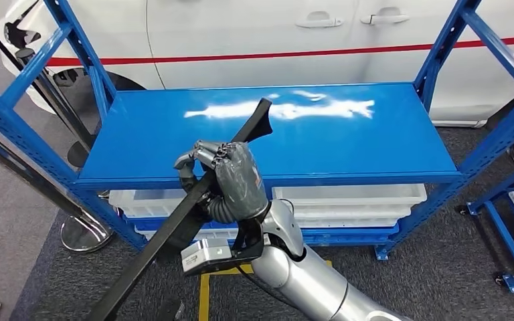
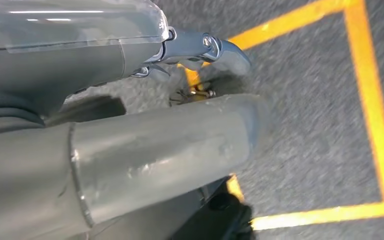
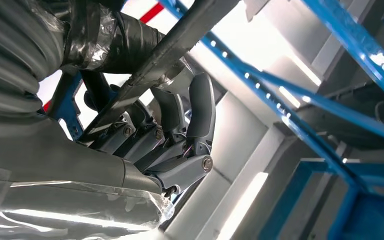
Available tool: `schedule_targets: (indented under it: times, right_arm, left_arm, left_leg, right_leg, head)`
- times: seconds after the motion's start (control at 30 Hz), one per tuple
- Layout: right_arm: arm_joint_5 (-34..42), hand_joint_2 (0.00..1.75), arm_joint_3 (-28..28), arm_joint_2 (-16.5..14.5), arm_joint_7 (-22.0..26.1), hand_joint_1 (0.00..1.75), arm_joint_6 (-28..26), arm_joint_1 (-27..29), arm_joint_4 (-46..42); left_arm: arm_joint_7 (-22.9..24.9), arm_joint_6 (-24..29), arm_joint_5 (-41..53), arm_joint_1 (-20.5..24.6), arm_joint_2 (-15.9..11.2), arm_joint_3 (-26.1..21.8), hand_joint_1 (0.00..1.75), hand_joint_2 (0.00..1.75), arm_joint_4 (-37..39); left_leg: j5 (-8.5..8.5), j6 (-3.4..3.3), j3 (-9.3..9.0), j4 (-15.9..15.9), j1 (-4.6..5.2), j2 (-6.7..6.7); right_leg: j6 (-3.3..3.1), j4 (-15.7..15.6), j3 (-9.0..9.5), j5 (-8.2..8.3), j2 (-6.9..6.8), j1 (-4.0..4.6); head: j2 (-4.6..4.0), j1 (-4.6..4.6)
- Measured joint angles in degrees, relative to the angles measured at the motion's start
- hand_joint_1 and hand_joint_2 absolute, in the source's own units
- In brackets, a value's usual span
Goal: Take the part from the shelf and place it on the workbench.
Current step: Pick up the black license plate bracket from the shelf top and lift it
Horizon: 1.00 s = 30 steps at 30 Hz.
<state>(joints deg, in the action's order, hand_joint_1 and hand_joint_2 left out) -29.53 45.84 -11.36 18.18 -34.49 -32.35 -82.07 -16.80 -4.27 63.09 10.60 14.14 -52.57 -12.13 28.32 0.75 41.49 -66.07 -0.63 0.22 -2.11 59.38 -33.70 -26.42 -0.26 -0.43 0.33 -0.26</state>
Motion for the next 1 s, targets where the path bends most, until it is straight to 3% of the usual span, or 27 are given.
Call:
schedule_targets:
  times: [0.03,0.07,0.1,0.13,0.2,0.27,0.33,0.4,0.43,0.47,0.53,0.57,0.6,0.63,0.67,0.7,0.73,0.8,0.83,0.9,0.93,1.0]
  right_arm:
    - [-0.4,1.75,-0.2,0.0,-0.1,1.75,-0.4,-0.1,0.2]
    - [-0.8,1.75,-0.5,0.0,-0.3,1.75,-0.8,-0.2,0.5]
    - [-1.1,1.75,-0.7,0.0,-0.4,1.75,-1.2,-0.2,0.8]
    - [-1.3,1.75,-0.9,0.0,-0.5,1.75,-1.4,-0.2,1.1]
    - [-1.6,1.75,-1.3,0.1,-0.6,1.75,-1.6,-0.4,1.4]
    - [-1.7,1.75,-1.7,0.0,-0.7,1.75,-1.7,-0.7,1.6]
    - [-2.0,1.75,-2.0,0.0,-0.8,1.75,-2.1,-1.1,1.7]
    - [-2.3,1.75,-2.3,0.0,-0.8,1.75,-2.4,-1.3,1.8]
    - [-2.4,1.75,-2.5,0.0,-0.9,1.75,-2.5,-1.4,1.9]
    - [-2.5,1.75,-2.7,0.1,-0.9,1.75,-2.5,-1.4,1.9]
    - [-2.6,1.75,-3.0,0.1,-0.9,1.75,-2.5,-1.5,1.9]
    - [-2.6,1.75,-3.1,0.1,-1.0,1.75,-2.6,-1.5,1.9]
    - [-2.6,1.75,-3.2,0.1,-1.0,1.75,-2.6,-1.5,1.9]
    - [-2.7,1.75,-3.2,0.1,-1.0,1.75,-2.6,-1.5,1.9]
    - [-2.7,1.75,-3.2,0.1,-1.0,1.75,-2.6,-1.5,1.9]
    - [-2.8,1.75,-3.2,0.1,-1.1,1.75,-2.6,-1.6,1.7]
    - [-2.9,1.75,-3.2,0.1,-1.2,1.75,-2.6,-1.7,1.5]
    - [-3.1,1.75,-3.3,0.0,-1.3,1.75,-2.6,-2.1,1.0]
    - [-3.2,1.75,-3.3,-0.1,-1.4,1.75,-2.7,-2.3,0.8]
    - [-3.2,1.75,-3.4,-0.1,-1.5,1.75,-2.7,-2.5,0.5]
    - [-3.2,1.75,-3.4,-0.1,-1.6,1.75,-2.8,-2.5,0.2]
    - [-2.8,1.75,-3.5,-0.1,-1.9,1.75,-2.7,-2.8,-0.6]
  left_arm:
    - [0.1,0.0,0.1,0.0,0.0,0.1,0.00,0.00,0.0]
    - [0.1,-0.1,0.2,0.0,0.0,0.3,0.00,0.00,0.0]
    - [0.2,-0.1,0.3,0.0,0.0,0.4,0.00,0.00,0.0]
    - [0.3,-0.1,0.4,0.1,0.0,0.5,0.00,0.00,0.0]
    - [0.3,-0.1,0.6,0.2,0.0,0.8,0.00,0.00,0.0]
    - [0.4,-0.1,0.7,0.6,0.0,1.0,0.00,0.00,0.0]
    - [0.5,-0.1,0.8,0.9,-0.1,1.1,0.00,0.00,0.0]
    - [0.6,-0.1,0.9,0.9,-0.1,1.2,0.00,0.00,0.0]
    - [0.6,-0.1,1.0,1.0,0.0,1.2,0.00,0.00,0.0]
    - [0.7,-0.2,1.0,1.0,0.0,1.2,0.00,0.00,0.0]
    - [0.8,-0.2,1.1,1.1,0.0,1.4,0.00,0.00,0.0]
    - [0.8,-0.2,1.2,1.1,0.0,1.5,0.00,0.00,0.0]
    - [0.9,-0.2,1.2,1.1,0.0,1.6,0.00,0.00,0.0]
    - [1.0,-0.2,1.3,1.1,0.0,1.6,0.00,0.00,0.0]
    - [1.0,-0.2,1.3,1.1,0.0,1.7,0.00,0.00,0.0]
    - [1.0,-0.2,1.4,1.2,0.0,1.8,0.00,0.00,0.0]
    - [1.0,-0.2,1.5,1.2,0.0,1.9,0.00,0.00,0.0]
    - [1.0,-0.2,1.7,1.3,0.0,2.1,0.00,0.00,0.0]
    - [1.0,-0.2,1.7,1.4,0.0,2.1,0.00,0.00,0.0]
    - [1.1,-0.3,1.8,1.4,0.0,2.3,0.00,0.00,0.0]
    - [1.2,-0.3,1.8,1.4,-0.1,2.3,0.00,0.00,0.0]
    - [1.3,-0.3,1.9,1.4,-0.1,2.4,0.00,0.00,0.0]
  left_leg:
    - [2.67,0.16,0.92,-3.9,-0.03,0.00]
    - [4.17,0.23,1.36,-7.2,-0.05,0.00]
    - [4.33,0.23,1.02,-9.2,-0.04,0.00]
    - [3.33,0.14,-0.35,-9.1,-0.03,0.00]
    - [0.91,-0.34,-6.12,-3.2,0.08,-0.02]
    - [1.24,-0.99,-12.07,5.0,0.39,-0.05]
    - [2.01,-1.55,-13.89,8.5,0.80,-0.09]
    - [0.77,-2.23,-13.30,9.1,0.66,0.03]
    - [-0.06,-2.72,-12.84,9.4,0.50,0.16]
    - [-0.94,-3.08,-12.19,9.6,0.34,0.29]
    - [-2.44,-3.47,-10.42,9.5,0.35,0.41]
    - [-3.13,-3.38,-9.45,9.4,0.36,0.42]
    - [-3.79,-3.29,-8.47,9.2,0.36,0.45]
    - [-4.37,-3.13,-7.47,9.0,0.34,0.48]
    - [-4.88,-2.95,-6.51,8.7,0.31,0.49]
    - [-5.31,-2.72,-5.63,8.2,0.27,0.48]
    - [-5.64,-2.45,-4.81,7.7,0.32,0.45]
    - [-6.31,-1.77,-3.81,7.0,0.47,0.38]
    - [-6.73,-1.43,-3.54,6.9,0.50,0.36]
    - [-7.31,-0.73,-3.09,6.9,0.29,0.29]
    - [-6.40,-0.41,-2.57,6.3,0.15,0.23]
    - [-1.56,0.11,-0.97,2.1,-0.05,0.14]
  right_leg:
    - [-0.10,0.0,-0.97,0.73,0.00,0.07]
    - [-0.10,0.1,-1.96,1.45,-0.01,0.15]
    - [-0.06,0.1,-2.93,2.16,-0.01,0.21]
    - [0.01,0.2,-3.84,2.83,-0.01,0.24]
    - [0.22,0.3,-5.30,4.08,0.01,0.25]
    - [0.72,0.3,-6.13,5.22,-0.03,0.28]
    - [1.43,0.0,-6.27,6.34,-0.15,0.17]
    - [2.12,-0.2,-6.45,6.70,-0.09,0.13]
    - [2.38,0.6,-6.87,5.41,0.01,0.13]
    - [2.61,2.5,-7.53,2.98,0.11,0.13]
    - [2.97,9.1,-9.09,-3.18,0.18,-0.04]
    - [3.16,12.6,-9.61,-4.94,0.18,-0.11]
    - [3.33,15.1,-9.59,-5.23,0.18,-0.21]
    - [3.45,15.9,-8.79,-4.29,0.17,-0.32]
    - [3.51,14.8,-7.06,-2.79,0.16,-0.46]
    - [3.51,11.8,-4.32,-1.73,0.16,-0.59]
    - [3.44,7.9,-1.26,-1.77,0.19,-0.62]
    - [2.93,2.2,2.60,-3.09,0.32,-0.51]
    - [2.53,1.1,2.99,-3.53,0.39,-0.33]
    - [1.51,0.7,2.17,-2.63,0.31,-0.26]
    - [0.95,0.6,1.60,-1.94,0.24,-0.27]
    - [0.17,0.5,0.06,-0.46,0.09,-0.36]
  head:
    - [0.00,-0.01]
    - [0.00,-0.01]
    - [0.00,-0.01]
    - [0.00,-0.02]
    - [0.00,-0.02]
    - [0.00,-0.02]
    - [0.00,-0.02]
    - [0.00,-0.02]
    - [0.00,0.01]
    - [0.00,0.01]
    - [0.00,0.02]
    - [0.00,0.01]
    - [0.00,0.02]
    - [0.00,0.02]
    - [0.00,0.02]
    - [0.00,0.02]
    - [0.00,0.02]
    - [0.00,0.00]
    - [0.00,-0.02]
    - [0.00,0.01]
    - [0.00,-0.02]
    - [0.00,-0.05]
